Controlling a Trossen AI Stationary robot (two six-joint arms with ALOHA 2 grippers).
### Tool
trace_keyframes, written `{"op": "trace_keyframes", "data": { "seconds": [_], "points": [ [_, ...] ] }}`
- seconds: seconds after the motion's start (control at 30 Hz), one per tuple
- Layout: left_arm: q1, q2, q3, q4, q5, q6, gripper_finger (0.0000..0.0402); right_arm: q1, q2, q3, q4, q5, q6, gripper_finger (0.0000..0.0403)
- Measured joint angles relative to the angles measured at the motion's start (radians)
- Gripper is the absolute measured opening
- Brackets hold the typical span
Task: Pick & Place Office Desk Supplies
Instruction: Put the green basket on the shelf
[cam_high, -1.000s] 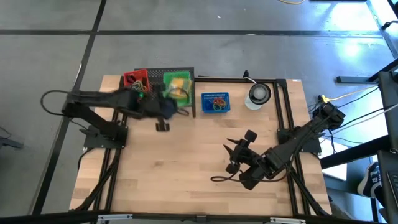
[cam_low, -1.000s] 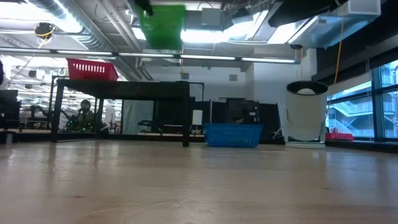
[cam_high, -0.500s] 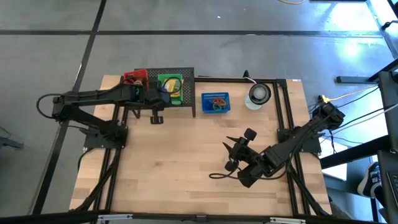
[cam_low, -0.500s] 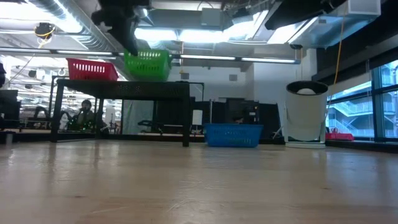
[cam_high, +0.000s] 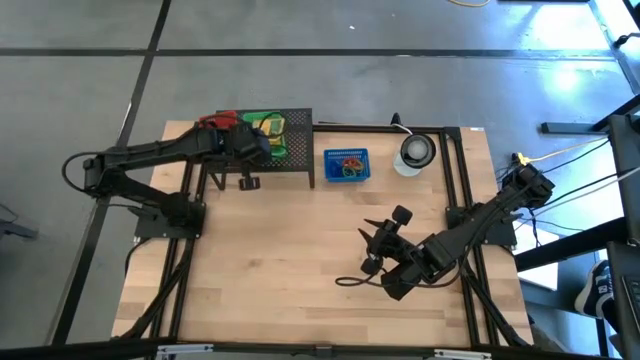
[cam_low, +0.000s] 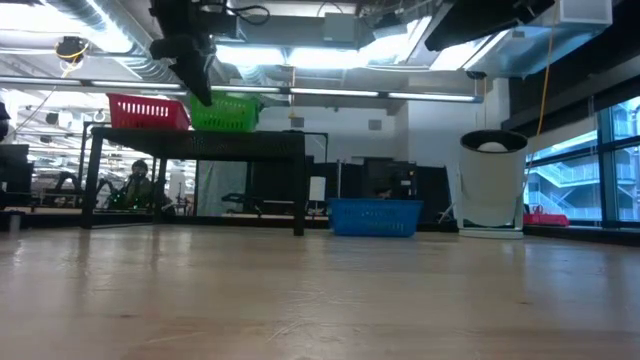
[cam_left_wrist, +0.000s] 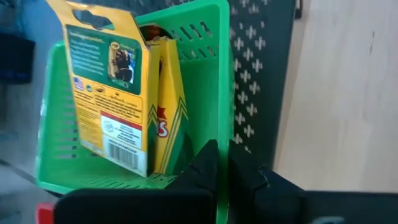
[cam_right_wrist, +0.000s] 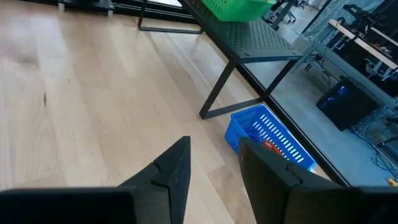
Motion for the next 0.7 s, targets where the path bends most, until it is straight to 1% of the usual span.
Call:
{"op": "trace_keyframes", "data": {
  "seconds": [0.13, 0.47, 0.7],
  "points": [
    [0.009, 0.0, 0.0, -0.034, 0.005, -0.001, 0.001, 0.0, 0.0, 0.0, 0.0, -0.02, 0.001, 0.0135],
    [0.01, 0.0, 0.0, -0.039, 0.001, -0.012, 0.0015, 0.0, 0.0, 0.0, 0.0, -0.022, -0.002, 0.0135],
    [0.01, 0.0, 0.0, -0.047, -0.041, -0.035, 0.0033, 0.0, 0.0, 0.0, 0.0, -0.022, -0.003, 0.0135]
  ]
}}
